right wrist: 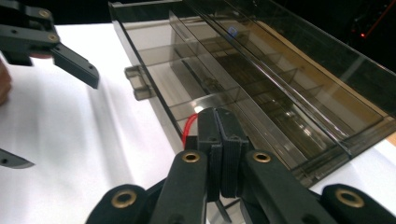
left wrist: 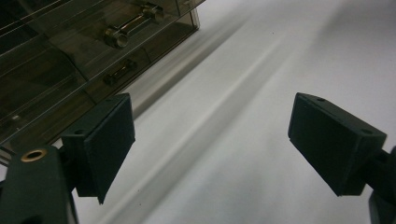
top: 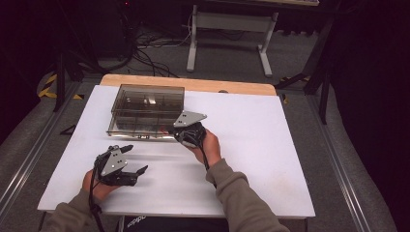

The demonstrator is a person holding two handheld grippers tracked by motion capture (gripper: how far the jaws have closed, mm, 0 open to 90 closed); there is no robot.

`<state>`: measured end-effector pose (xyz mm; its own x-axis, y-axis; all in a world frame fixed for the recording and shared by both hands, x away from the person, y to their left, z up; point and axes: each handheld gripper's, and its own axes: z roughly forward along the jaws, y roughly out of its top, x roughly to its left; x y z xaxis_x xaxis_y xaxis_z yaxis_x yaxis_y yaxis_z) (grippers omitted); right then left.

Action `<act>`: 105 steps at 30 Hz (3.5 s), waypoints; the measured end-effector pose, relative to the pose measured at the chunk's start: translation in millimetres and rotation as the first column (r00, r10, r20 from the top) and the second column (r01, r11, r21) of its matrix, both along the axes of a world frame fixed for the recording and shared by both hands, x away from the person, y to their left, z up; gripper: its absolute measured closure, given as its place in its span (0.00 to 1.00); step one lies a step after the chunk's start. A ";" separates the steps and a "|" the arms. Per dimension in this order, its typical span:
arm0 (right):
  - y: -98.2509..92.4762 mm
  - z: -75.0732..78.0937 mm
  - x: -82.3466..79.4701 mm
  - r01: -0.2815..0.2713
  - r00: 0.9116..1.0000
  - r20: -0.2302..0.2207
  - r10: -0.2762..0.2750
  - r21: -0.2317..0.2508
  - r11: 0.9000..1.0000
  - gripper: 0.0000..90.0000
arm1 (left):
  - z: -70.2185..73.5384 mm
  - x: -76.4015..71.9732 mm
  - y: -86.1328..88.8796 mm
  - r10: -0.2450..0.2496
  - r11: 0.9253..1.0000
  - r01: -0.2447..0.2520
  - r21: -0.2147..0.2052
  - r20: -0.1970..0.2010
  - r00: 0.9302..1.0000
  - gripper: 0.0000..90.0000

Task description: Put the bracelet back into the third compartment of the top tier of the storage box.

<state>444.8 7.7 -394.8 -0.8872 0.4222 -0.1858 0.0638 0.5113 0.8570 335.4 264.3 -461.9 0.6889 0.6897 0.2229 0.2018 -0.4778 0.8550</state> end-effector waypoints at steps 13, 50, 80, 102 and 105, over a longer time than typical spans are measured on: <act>-3.7 4.9 -14.3 -0.048 0.999 0.003 0.048 0.049 0.998 0.90 | -0.1 -0.1 -1.5 -0.003 1.000 0.003 0.012 0.002 1.000 0.17; -5.6 -0.9 2.0 0.076 0.996 0.037 -0.078 0.044 0.996 0.80 | -0.4 -0.8 -0.3 -0.001 1.000 0.001 0.013 0.001 1.000 0.17; -39.5 23.2 -12.7 0.207 0.967 0.120 -0.226 0.151 0.967 0.30 | -1.2 1.1 0.4 0.019 0.999 -0.019 0.028 -0.003 1.000 0.19; -84.0 20.3 -26.5 0.280 0.938 0.148 -0.315 0.213 0.936 0.07 | -1.2 1.1 -0.6 0.025 0.999 -0.025 0.043 0.000 1.000 0.19; -89.4 21.4 -27.8 0.290 0.933 0.156 -0.323 0.202 0.935 0.07 | -0.5 1.3 -0.7 0.025 0.998 -0.026 0.053 0.011 1.000 0.19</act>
<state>416.9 -81.7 -373.3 -0.6661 0.7085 -0.2333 0.0268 0.3353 0.9417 336.6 263.6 -462.4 0.6685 0.6942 0.2667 0.2057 -0.5173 0.8308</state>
